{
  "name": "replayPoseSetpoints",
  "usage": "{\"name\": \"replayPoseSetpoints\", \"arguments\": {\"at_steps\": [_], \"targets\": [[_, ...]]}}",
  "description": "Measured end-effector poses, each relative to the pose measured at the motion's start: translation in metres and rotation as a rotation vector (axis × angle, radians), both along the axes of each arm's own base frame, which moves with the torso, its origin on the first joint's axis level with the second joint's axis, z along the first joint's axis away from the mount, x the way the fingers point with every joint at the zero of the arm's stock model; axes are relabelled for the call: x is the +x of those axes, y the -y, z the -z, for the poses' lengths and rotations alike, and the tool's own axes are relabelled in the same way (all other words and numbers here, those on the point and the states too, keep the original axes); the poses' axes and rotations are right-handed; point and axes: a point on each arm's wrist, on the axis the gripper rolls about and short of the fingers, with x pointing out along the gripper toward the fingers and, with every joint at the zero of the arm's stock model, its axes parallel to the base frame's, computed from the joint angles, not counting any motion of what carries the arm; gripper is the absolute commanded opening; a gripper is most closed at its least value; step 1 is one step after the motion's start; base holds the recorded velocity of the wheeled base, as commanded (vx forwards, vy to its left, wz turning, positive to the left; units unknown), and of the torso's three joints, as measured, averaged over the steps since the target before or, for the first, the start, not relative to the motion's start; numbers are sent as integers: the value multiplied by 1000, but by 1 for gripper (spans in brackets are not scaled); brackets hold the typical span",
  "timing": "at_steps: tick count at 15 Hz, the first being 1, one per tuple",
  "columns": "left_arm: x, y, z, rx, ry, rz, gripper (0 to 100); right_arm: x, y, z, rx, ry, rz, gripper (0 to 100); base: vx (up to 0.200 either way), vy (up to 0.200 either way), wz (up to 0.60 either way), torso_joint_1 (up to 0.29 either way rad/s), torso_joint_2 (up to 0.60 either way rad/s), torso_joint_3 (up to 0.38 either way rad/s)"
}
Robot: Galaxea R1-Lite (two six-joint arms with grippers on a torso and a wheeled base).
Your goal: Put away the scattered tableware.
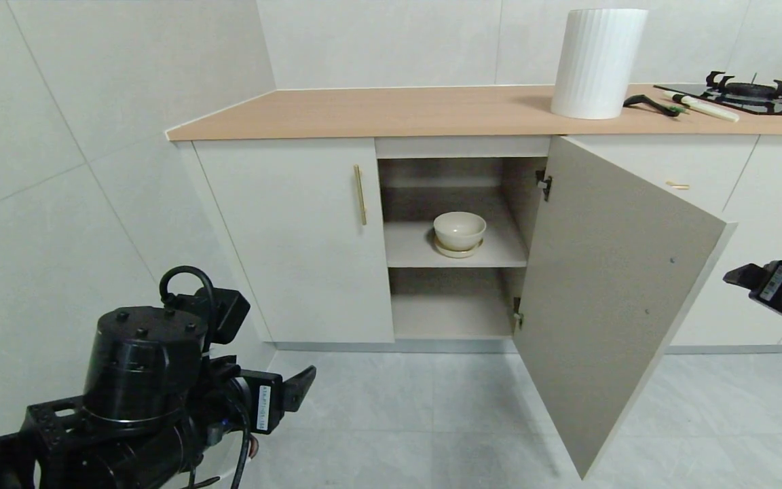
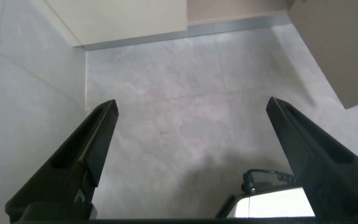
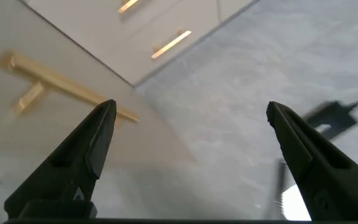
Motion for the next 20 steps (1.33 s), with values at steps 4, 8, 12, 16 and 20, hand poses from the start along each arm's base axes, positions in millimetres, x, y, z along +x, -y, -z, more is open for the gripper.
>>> {"name": "replayPoseSetpoints", "arguments": {"at_steps": [4, 8, 12, 16, 20], "targets": [[1, -3, -2, -6, 9, -13, 100, 23, 3, 19, 34, -4, 23, 100, 0, 0, 0, 0, 0, 0], [2, -6, -6, -20, 35, -22, 100, 47, 2, 27, 40, 5, -2, 100, 0, 0, 0, 0, 0, 0], [2, -6, -8, -15, 42, -15, 100, 67, -26, 29, 65, 4, -140, 100, 0, 0, 0, 0, 0, 0], [2, -6, -18, 4, 80, 4, 100, 74, -72, 33, 70, -12, -305, 100, 0, 0, 0, 0, 0, 0], [2, -6, -23, -3, 98, 2, 100, 81, -137, 40, 65, -24, -518, 100, 0, 0, 0, 0, 0, 0]]}}
